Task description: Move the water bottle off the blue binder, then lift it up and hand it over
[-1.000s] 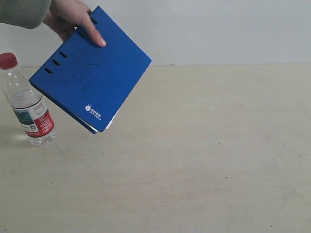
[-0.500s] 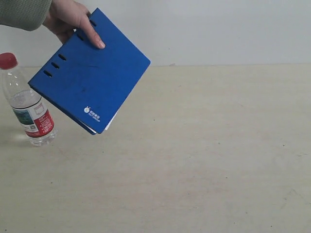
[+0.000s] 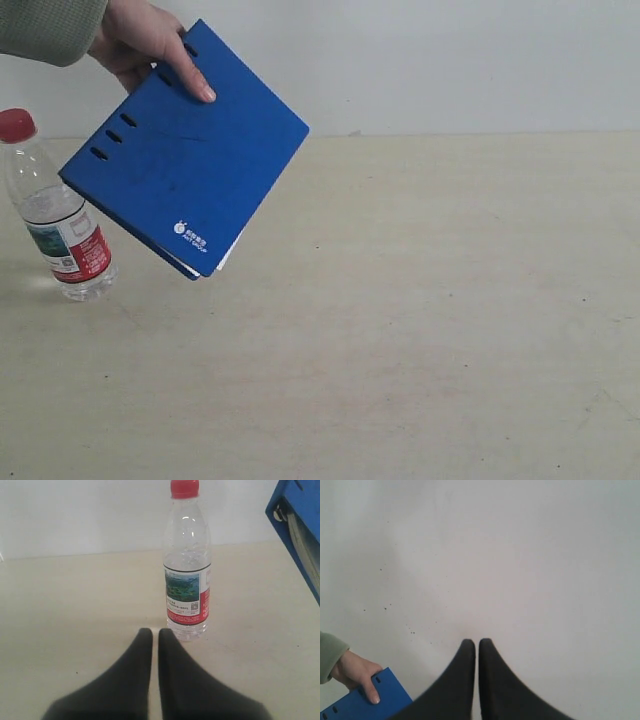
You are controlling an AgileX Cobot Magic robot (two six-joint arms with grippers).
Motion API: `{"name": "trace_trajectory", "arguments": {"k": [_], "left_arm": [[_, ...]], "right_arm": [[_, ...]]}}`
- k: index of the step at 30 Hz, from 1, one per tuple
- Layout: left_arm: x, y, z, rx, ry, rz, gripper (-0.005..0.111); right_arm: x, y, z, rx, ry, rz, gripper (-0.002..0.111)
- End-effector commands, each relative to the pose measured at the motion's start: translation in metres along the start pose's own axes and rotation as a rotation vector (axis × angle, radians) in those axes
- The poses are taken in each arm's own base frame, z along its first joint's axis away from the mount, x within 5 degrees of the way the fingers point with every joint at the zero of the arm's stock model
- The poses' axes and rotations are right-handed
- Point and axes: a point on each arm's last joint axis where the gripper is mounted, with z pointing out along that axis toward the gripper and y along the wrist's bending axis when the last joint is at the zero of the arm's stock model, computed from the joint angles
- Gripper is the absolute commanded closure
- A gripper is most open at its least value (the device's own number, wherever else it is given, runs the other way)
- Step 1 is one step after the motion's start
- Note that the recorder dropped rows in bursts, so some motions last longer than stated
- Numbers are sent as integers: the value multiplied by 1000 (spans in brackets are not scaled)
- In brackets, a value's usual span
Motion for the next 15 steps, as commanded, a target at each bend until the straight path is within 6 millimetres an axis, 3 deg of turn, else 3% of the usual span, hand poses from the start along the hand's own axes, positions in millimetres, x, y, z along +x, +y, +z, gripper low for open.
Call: {"name": "trace_trajectory", "arguments": {"k": [1,15], "left_arm": [[1,-1,0,9,0,-34,102],[1,-1,0,7,0,-29,102]], "right_arm": [[0,-1,-1,3,-8,-7,108],[0,-1,-1,3,-8,-7,108]]}}
